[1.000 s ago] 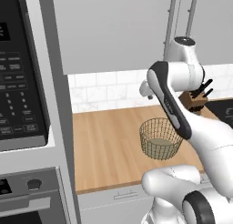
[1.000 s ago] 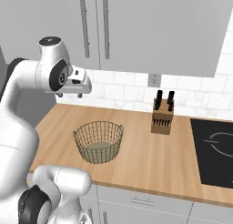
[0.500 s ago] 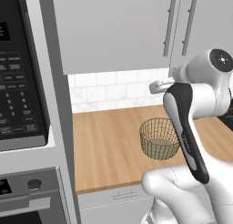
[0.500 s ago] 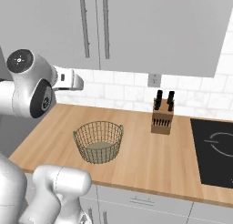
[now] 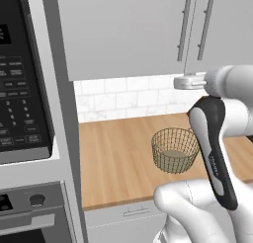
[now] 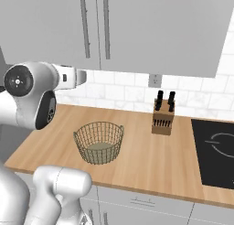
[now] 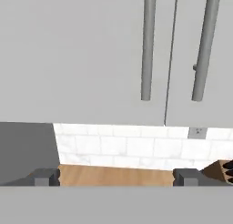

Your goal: Open the cabinet, pick up the bread from the cabinet and place it in the basket. Then move the basket to the dining counter.

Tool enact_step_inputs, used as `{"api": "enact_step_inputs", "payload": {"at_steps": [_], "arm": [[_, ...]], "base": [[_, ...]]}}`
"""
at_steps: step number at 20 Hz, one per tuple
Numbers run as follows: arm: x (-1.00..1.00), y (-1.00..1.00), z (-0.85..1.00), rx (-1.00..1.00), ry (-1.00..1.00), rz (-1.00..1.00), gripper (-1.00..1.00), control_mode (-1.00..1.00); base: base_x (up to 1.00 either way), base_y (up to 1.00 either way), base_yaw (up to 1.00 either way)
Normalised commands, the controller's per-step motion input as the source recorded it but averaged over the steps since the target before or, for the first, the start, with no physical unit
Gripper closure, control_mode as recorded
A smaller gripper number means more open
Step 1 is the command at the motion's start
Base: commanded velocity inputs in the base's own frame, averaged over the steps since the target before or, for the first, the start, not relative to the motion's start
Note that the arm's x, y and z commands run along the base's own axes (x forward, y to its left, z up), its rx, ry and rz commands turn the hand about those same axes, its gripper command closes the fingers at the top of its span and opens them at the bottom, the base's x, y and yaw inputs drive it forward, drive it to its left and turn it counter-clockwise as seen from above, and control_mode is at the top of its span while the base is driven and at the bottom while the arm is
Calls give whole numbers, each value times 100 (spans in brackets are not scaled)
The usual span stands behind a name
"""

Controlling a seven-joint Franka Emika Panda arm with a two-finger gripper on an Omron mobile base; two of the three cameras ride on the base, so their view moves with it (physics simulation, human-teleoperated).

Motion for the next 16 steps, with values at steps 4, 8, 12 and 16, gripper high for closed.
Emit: {"api": "enact_step_inputs", "payload": {"at_steps": [4, 8, 12, 16], "arm": [[-3, 0, 42, 2, -36, 0, -100, -100], [3, 0, 38, 1, -27, 0, -100, -100], [27, 0, 17, 0, -15, -5, -100, -100], [48, -6, 4, 2, -10, -7, -100, -100]], "base": [[0, 0, 0], [0, 0, 0], [0, 0, 0], [0, 0, 0]]}}
